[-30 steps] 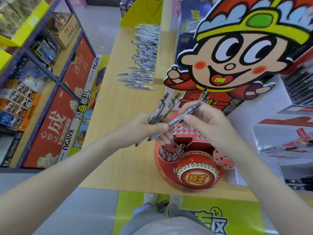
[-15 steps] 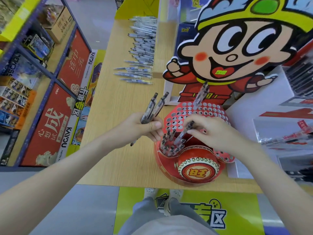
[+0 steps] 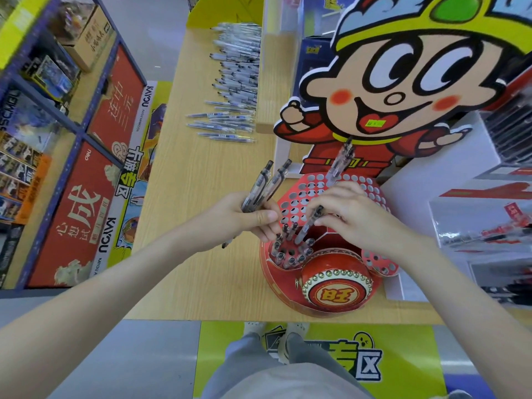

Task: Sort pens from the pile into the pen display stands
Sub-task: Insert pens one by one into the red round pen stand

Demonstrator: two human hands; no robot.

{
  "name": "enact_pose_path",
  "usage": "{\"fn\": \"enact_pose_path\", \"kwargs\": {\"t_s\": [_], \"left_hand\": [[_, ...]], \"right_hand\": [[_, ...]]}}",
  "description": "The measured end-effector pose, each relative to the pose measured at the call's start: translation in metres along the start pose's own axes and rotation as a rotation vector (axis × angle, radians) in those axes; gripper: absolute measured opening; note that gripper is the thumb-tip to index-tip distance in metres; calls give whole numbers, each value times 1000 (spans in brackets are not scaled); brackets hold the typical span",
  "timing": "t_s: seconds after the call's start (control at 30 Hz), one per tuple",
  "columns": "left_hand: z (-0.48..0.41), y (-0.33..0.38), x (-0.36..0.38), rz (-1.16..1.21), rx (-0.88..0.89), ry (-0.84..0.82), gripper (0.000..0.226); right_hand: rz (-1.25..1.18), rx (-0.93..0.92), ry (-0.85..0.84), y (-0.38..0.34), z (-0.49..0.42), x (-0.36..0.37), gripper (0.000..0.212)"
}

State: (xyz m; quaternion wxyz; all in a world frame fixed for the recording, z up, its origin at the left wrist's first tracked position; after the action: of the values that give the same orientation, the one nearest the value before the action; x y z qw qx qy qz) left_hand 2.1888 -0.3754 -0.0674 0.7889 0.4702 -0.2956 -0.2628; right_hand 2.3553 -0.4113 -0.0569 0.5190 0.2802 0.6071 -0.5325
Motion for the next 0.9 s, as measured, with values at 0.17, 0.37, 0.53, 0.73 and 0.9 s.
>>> {"fn": "enact_pose_path", "kwargs": {"t_s": [0.17,0.37,0.53,0.73,0.9], "left_hand": [[-5,0,2,-41,-13,-26,10],[-9,4,5,-91,-15,-53,12],[-13,7,5,-124,-17,-65,12],[-16,9,2,-140,-10,-50,10],[-14,6,-1,-158,-31,-47,10]], "right_hand": [[29,5,-42,1,0,4,13],[66,19,-132,-6,-3,19,18],[75,23,-170,-10,-7,17,19],[52,-26,-209,-18,-2,22,22],[76,-58,-120,-14,4,22,27]]}}
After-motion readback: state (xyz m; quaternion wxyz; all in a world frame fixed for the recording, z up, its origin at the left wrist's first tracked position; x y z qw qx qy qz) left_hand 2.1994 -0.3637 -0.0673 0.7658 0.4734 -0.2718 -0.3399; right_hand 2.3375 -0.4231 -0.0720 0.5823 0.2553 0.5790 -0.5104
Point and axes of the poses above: each hand's wrist, its own z-axis away from the middle knuckle, its own x-axis out of the palm, y = z × x, the point moved 7 cm from there along -z, towards the middle knuckle, and after that the axes turned 12 degrees about z, right-handed, at the moved point
